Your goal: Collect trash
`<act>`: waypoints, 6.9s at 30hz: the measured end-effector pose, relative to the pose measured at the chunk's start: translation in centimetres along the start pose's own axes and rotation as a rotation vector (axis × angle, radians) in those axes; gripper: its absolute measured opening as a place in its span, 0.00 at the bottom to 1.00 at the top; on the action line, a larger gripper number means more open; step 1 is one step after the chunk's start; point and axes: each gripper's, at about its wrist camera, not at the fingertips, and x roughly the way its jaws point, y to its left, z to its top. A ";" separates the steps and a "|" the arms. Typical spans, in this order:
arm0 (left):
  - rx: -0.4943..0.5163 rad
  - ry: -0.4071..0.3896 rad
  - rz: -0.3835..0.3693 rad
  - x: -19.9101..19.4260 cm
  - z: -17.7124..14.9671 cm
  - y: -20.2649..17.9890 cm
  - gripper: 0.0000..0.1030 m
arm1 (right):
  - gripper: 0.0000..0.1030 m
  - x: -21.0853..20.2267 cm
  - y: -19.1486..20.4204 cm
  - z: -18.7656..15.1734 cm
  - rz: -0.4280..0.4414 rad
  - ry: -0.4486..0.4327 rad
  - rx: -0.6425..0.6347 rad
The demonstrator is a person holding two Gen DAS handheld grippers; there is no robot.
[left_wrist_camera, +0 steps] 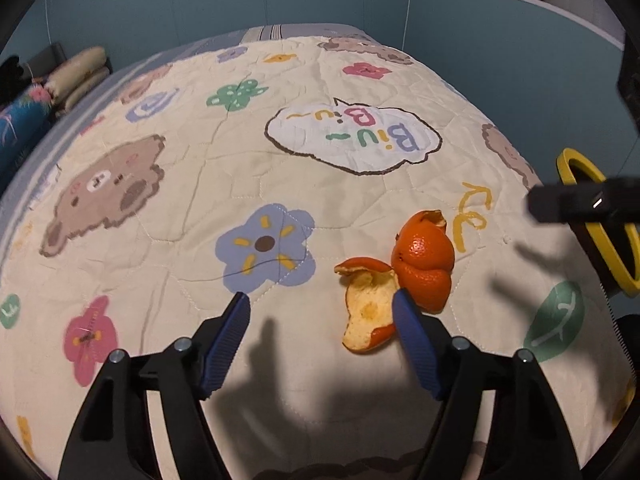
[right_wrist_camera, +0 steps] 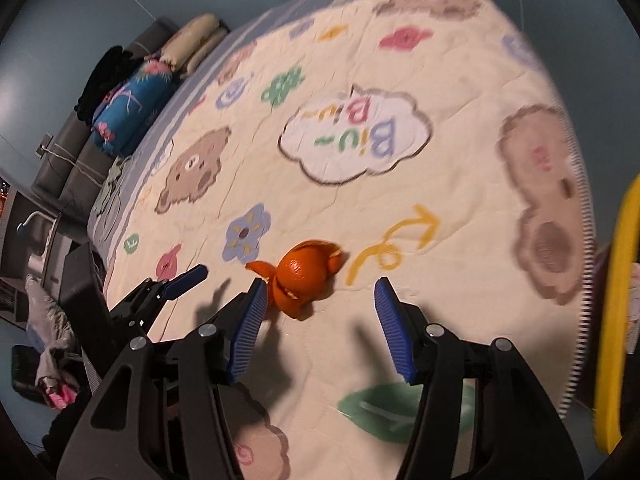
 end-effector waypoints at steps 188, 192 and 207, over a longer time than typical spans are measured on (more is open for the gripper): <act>-0.031 -0.309 -0.129 -11.2 4.9 -12.2 0.92 | 0.92 -19.5 -16.5 -7.6 -0.123 -0.436 0.311; -0.058 -0.341 -0.083 -12.9 3.5 -9.7 0.92 | 0.92 -18.5 -11.9 -7.8 -0.139 -0.420 0.205; -0.150 -0.477 0.029 -22.2 -3.1 -3.1 0.92 | 0.92 -19.6 2.4 -12.1 -0.386 -0.577 -0.066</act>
